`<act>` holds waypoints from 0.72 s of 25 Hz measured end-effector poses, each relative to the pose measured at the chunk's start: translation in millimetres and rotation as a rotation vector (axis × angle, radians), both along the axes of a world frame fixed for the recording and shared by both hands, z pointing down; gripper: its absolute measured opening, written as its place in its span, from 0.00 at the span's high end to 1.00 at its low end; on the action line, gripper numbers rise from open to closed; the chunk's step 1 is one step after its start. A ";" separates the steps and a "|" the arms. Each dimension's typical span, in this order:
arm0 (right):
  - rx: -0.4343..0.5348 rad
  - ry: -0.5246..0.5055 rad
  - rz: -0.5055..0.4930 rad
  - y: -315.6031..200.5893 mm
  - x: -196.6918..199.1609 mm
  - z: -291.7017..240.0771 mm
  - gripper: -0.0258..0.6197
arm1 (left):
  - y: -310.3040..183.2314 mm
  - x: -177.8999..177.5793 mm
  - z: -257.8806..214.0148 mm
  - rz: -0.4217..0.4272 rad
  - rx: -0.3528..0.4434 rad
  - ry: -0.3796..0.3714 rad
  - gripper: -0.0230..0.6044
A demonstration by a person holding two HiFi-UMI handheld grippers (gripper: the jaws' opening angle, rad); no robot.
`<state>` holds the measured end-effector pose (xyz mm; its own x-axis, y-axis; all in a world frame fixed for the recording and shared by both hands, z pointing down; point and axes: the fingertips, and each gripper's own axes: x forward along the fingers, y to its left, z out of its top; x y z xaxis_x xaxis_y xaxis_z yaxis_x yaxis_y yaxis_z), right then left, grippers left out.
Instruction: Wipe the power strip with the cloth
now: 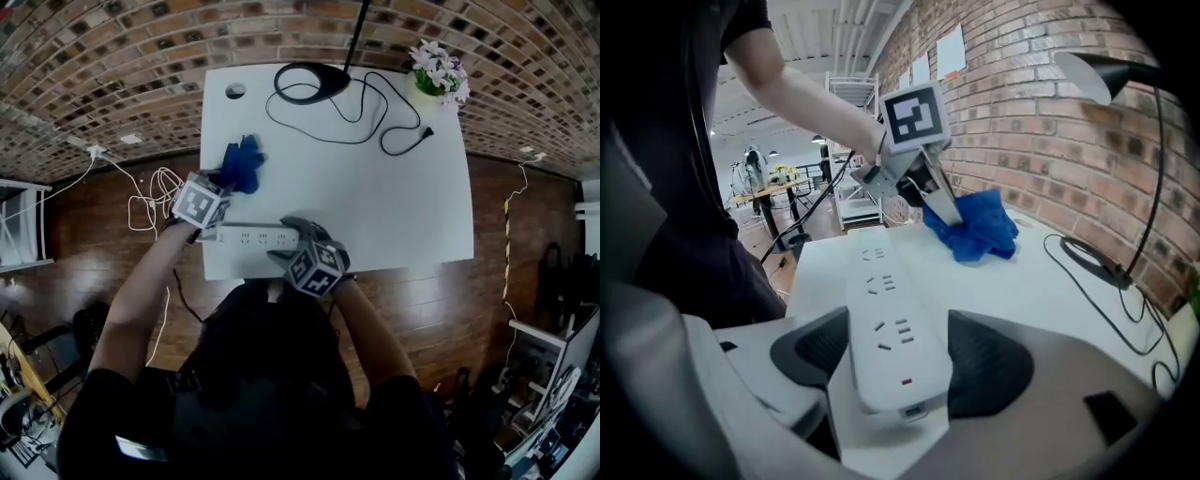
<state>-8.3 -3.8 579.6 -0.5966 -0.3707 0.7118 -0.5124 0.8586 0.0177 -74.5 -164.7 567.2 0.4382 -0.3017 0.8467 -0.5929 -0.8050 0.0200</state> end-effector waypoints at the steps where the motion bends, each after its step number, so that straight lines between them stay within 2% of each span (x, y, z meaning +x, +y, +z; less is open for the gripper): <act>1: 0.008 -0.005 0.000 0.0 0.3 -0.1 0.44 | 3.2 -7.2 -7.7 -0.029 -0.017 0.029 0.88; 5: 0.017 -0.024 -0.001 0.3 0.9 0.9 0.44 | 32.0 -33.0 -37.5 -0.112 -0.086 0.126 0.88; 12: 0.015 -0.035 -0.004 0.5 0.0 0.3 0.44 | 82.2 -63.4 -46.9 -0.239 -0.123 0.153 0.88; 18: 0.020 -0.038 -0.004 -1.1 -1.7 1.2 0.44 | 111.6 -62.6 -24.2 -0.223 -0.138 0.131 0.88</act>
